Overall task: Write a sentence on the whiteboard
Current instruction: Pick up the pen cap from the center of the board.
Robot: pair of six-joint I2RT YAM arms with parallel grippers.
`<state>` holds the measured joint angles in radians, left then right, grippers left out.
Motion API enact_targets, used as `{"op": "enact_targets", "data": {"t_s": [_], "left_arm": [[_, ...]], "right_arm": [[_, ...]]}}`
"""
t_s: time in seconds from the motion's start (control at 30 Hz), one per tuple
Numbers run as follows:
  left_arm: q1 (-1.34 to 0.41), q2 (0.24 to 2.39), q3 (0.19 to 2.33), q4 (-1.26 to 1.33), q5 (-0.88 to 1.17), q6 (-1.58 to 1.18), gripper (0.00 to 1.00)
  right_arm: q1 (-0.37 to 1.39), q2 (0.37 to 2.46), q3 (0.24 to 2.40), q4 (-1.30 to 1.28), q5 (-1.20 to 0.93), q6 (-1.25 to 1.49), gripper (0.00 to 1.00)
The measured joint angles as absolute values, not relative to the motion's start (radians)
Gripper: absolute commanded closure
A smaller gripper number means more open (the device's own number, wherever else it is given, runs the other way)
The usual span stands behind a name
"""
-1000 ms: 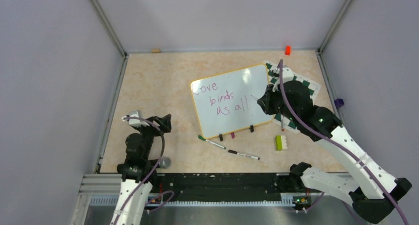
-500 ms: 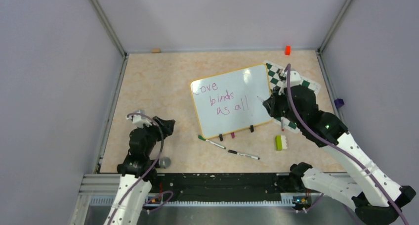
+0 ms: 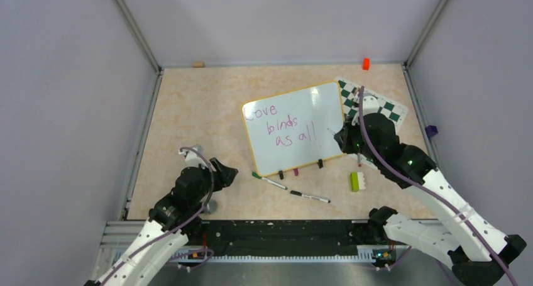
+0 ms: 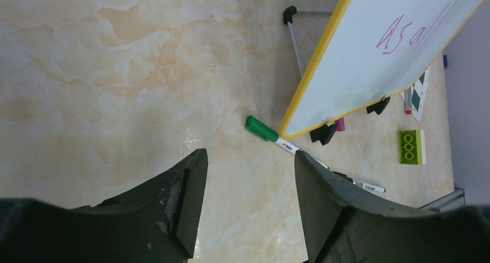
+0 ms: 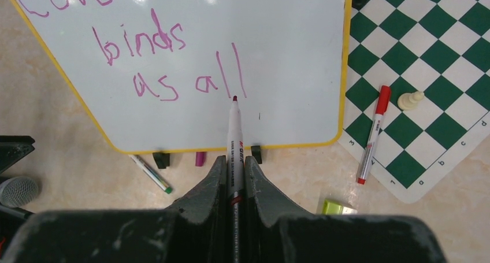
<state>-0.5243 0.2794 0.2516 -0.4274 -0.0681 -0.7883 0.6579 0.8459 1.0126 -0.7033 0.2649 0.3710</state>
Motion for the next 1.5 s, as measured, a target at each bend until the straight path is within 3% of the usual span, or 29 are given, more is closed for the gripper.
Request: {"op": "enact_targets", "data": {"t_s": [0.13,0.27,0.4,0.63,0.87,1.2,1.5], "left_arm": [[-0.575,0.308,0.255,-0.426,-0.123,-0.818,0.38],[-0.647,0.484,0.262,-0.373,-0.165,-0.822,0.43],[-0.788,0.652,0.317,-0.346,-0.244,-0.83,0.43],[-1.021,0.766,0.447,-0.254,-0.416,-0.871,0.42],[-1.234,1.116,0.628,-0.231,-0.545,-0.918,0.44],[-1.281,1.468,0.831,-0.173,-0.58,-0.949,0.49],[-1.324,1.758,1.107,-0.302,-0.688,-1.039,0.5]], "right_arm": [[0.658,0.844,1.002,-0.698,0.268,0.377,1.0],[0.658,0.844,1.0,-0.698,0.271,0.378,1.0],[0.658,0.844,1.0,-0.699,0.276,0.378,1.0],[0.658,0.832,1.0,-0.708,0.289,0.377,1.0],[0.658,0.808,1.0,-0.715,0.307,0.378,1.0],[0.657,0.767,1.003,-0.758,0.375,0.377,1.0],[0.657,0.755,1.007,-0.774,0.396,0.377,1.0]]}}
